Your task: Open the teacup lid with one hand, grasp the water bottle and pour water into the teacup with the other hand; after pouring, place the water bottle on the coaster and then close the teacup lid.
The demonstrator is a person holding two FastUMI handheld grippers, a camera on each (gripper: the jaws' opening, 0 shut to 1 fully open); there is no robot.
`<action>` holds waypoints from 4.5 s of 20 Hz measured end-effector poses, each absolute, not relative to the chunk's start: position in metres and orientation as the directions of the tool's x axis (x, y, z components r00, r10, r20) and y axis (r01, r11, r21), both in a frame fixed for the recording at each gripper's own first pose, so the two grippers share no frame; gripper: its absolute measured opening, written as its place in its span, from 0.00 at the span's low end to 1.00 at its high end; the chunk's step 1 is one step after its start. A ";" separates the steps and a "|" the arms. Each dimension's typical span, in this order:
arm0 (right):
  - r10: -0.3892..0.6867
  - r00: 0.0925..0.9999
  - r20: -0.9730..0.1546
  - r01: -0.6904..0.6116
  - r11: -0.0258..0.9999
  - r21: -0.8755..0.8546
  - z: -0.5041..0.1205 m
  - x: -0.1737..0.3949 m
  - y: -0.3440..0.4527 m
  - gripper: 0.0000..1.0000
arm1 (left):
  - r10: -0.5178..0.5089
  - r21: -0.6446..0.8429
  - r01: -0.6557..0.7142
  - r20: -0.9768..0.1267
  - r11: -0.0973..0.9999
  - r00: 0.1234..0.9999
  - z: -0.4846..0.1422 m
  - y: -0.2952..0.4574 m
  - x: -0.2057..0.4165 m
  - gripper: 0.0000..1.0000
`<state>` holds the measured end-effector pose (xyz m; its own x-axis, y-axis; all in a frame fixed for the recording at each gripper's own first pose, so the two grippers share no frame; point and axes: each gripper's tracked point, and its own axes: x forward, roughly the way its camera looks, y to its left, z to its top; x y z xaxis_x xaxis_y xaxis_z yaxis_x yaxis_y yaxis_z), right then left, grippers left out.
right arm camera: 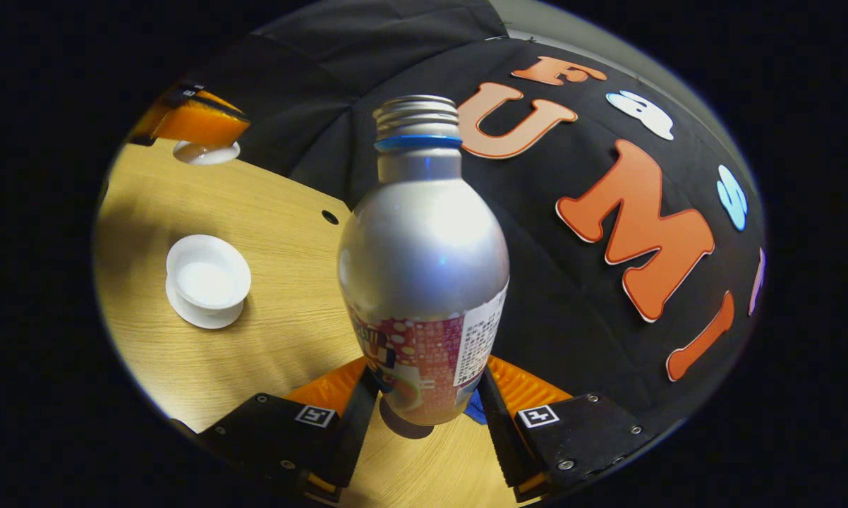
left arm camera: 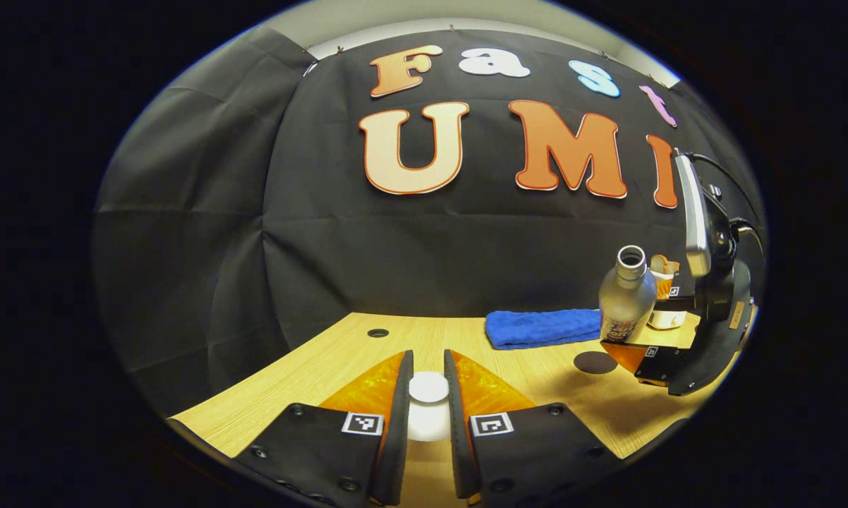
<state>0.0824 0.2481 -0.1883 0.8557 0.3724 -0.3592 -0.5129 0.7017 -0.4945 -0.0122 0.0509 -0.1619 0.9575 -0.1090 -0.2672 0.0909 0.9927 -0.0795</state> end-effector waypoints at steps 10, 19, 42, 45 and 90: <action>0.385 0.855 -0.348 -0.488 0.826 -0.283 -0.186 0.075 0.203 0.79 | -0.161 -0.092 0.141 -0.279 0.986 0.946 -0.166 0.008 -0.007 0.31; 0.372 0.858 -0.354 -0.444 0.884 -0.149 -0.208 0.099 0.175 0.79 | -0.174 -0.113 0.143 -0.337 0.983 0.925 -0.194 -0.013 -0.007 0.31; 0.382 0.764 -0.521 -0.367 0.920 0.137 -0.314 0.163 0.205 0.79 | -0.174 -0.133 0.135 -0.351 0.982 0.920 -0.200 -0.023 -0.004 0.31; 0.379 0.767 -0.518 -0.350 0.923 0.157 -0.313 0.166 0.209 0.79 | -0.168 -0.136 0.126 -0.368 0.983 0.915 -0.205 -0.024 -0.003 0.31; 0.209 0.959 -0.194 -0.211 0.977 0.009 -0.137 0.047 0.090 0.95 | -0.133 -0.085 0.123 -0.125 0.989 0.983 -0.103 -0.049 0.001 0.89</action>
